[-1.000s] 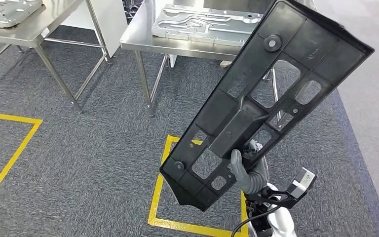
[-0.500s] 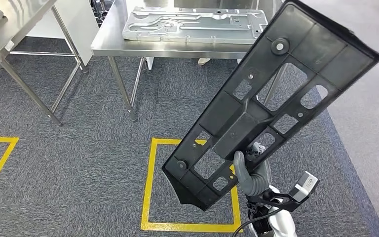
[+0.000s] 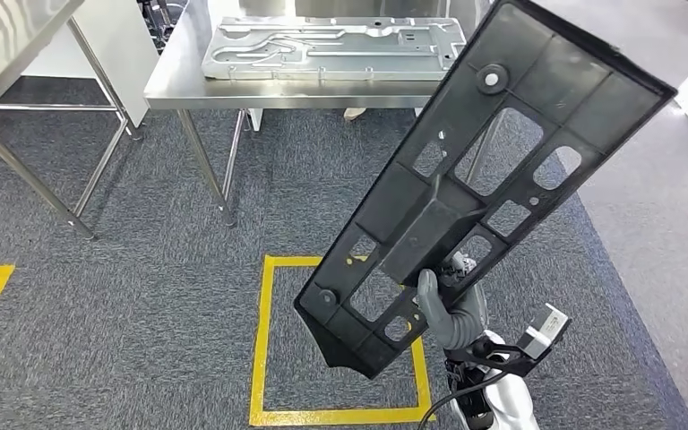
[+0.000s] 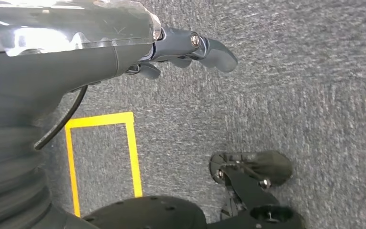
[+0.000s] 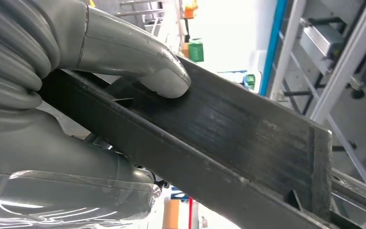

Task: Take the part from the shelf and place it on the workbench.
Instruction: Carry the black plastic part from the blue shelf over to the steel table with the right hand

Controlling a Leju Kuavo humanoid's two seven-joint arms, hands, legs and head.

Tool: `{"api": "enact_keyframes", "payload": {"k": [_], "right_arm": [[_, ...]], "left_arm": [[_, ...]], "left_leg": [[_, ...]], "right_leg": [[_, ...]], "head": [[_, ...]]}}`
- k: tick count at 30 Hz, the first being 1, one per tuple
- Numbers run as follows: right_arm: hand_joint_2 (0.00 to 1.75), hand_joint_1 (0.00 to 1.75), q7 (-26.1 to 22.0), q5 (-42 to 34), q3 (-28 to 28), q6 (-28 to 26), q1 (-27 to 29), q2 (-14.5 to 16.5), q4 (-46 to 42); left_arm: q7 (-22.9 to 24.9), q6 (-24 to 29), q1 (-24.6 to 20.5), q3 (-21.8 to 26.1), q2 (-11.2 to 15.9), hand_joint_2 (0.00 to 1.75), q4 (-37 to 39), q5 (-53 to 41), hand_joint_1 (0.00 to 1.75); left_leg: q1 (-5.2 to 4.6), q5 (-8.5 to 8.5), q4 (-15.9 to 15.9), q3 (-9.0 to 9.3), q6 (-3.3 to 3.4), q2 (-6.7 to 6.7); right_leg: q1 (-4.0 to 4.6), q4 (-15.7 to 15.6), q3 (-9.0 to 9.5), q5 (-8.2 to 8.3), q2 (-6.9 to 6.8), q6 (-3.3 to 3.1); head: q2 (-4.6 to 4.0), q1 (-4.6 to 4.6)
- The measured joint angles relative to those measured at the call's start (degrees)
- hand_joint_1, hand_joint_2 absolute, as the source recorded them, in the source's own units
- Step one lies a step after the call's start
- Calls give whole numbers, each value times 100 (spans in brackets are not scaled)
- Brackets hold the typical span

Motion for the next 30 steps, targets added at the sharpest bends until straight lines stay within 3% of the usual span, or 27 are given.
{"api": "enact_keyframes", "payload": {"k": [1, 3, 5, 6, 7, 8, 10, 11, 13, 15, 17, 18, 21, 22, 23, 24, 26, 27, 28, 30], "right_arm": [[175, 175, 3, 4, 1, 0, -12, -1, 15], [175, 175, 5, 5, 1, 0, -58, -2, 42], [175, 175, 6, 6, 1, 0, -87, -5, 79], [175, 175, 7, 6, 1, 0, -88, -8, 101], [175, 175, 8, 6, 1, 0, -86, -11, 121], [175, 175, 9, 6, 1, 0, -86, -14, 137], [175, 175, 9, 7, 1, 0, -90, -16, 149], [175, 175, 9, 11, 2, 0, -93, -16, 154], [175, 175, 11, 24, 3, -2, -90, -16, 162], [175, 175, 14, 36, 3, -8, -73, -18, 166], [175, 175, 13, 48, 5, -13, -63, -19, 155], [175, 175, 11, 54, 7, -15, -61, -18, 145], [175, 175, 8, 76, 8, -31, -15, -18, 121], [175, 175, 8, 81, 8, -35, 8, -18, 119], [175, 175, 8, 86, 7, -38, 25, -18, 117], [175, 175, 8, 88, 7, -40, 36, -18, 113], [175, 175, 5, 89, 6, -45, 45, -18, 90], [175, 175, 2, 92, 5, -48, 52, -18, 78], [175, 175, 0, 96, 5, -52, 62, -18, 68], [175, 175, 1, 104, 3, -61, 89, -21, 50]], "left_arm": [[1, -1, 0, 2, -3, 175, 0, 2, 0], [4, -5, -3, 3, -10, 175, 0, 4, 0], [13, -13, -2, 4, -10, 175, 0, 5, 0], [17, -17, 2, 5, -10, 175, 0, 5, 0], [21, -19, 7, 7, -11, 175, 0, 5, 0], [26, -19, 11, 8, -14, 175, 0, 5, 0], [33, -20, 14, 10, -26, 175, 0, 5, 0], [34, -22, 12, 10, -34, 175, 0, 5, 0], [33, -25, 9, 10, -42, 175, 0, 5, 0], [32, -26, 10, 10, -44, 175, 0, 5, 0], [25, -31, 7, 10, -44, 175, 0, 1, 0], [21, -35, 2, 10, -43, 175, 0, -3, 0], [-5, -59, -4, 11, -45, 175, 0, -10, 0], [-18, -68, -11, 11, -46, 175, 0, -13, 0], [-30, -77, -18, 11, -47, 175, 0, -20, 0], [-37, -81, -23, 11, -48, 175, 0, -29, 0], [-37, -86, -5, 10, -44, 175, 0, -43, 0], [-39, -87, 5, 10, -40, 175, 0, -44, 0], [-43, -90, 11, 10, -38, 175, 0, -44, 0], [-57, -92, 8, 8, -42, 175, 0, -45, 0]], "left_leg": [[10, 9, -16, 28, 35, 1], [24, 15, -31, 87, 84, 10], [23, -7, -29, 104, 102, 22], [24, -24, -27, 116, 101, 26], [25, -47, -26, 137, 95, 28], [28, -76, -26, 173, 80, 28], [37, -155, -28, 273, 39, 28], [37, -197, -26, 320, 9, 30], [28, -261, -37, 373, -67, 45], [21, -290, -22, 439, -148, 64], [31, -356, 186, 416, -203, 63], [39, -448, 429, 296, -219, 59], [36, -873, 1487, -395, -233, 54], [31, -936, 1653, -567, -225, 54], [27, -891, 1622, -646, -202, 53], [16, -723, 1394, -633, -163, 52], [-32, -149, 715, -517, -45, 44], [-64, 61, 444, -474, -1, 36], [-94, 202, 290, -449, 36, 30], [-117, 206, 164, -367, 82, 14]], "right_leg": [[-7, 70, -16, -19, -20, 34], [-27, 455, -204, -242, -71, 85], [-49, 1176, -605, -560, -95, 132], [-64, 1468, -795, -645, -98, 160], [-80, 1586, -904, -629, -104, 177], [-98, 1482, -900, -498, -114, 188], [-120, 755, -613, -27, -157, 185], [-111, 390, -466, 88, -189, 167], [-72, 54, -329, 104, -230, 81], [-58, 35, -282, 61, -210, -33], [-69, 8, -175, 35, -177, -119], [-67, 1, -118, 5, -168, -153], [-32, -2, 22, -124, -148, -213], [-14, -2, 85, -176, -135, -222], [5, -1, 160, -233, -123, -228], [24, -2, 248, -294, -109, -230], [49, -3, 399, -416, -86, -224], [49, -9, 441, -463, -71, -207], [38, -27, 464, -499, -61, -179], [21, -12, 516, -495, -52, -101]], "head": [[0, 1], [0, 1], [0, 1], [0, 1], [0, 1], [0, 1], [0, 1], [0, 2], [0, 2], [0, 0], [0, 0], [0, 0], [0, 0], [0, 0], [0, 0], [0, 1], [0, 1], [0, 1], [0, 1], [0, 1]]}}
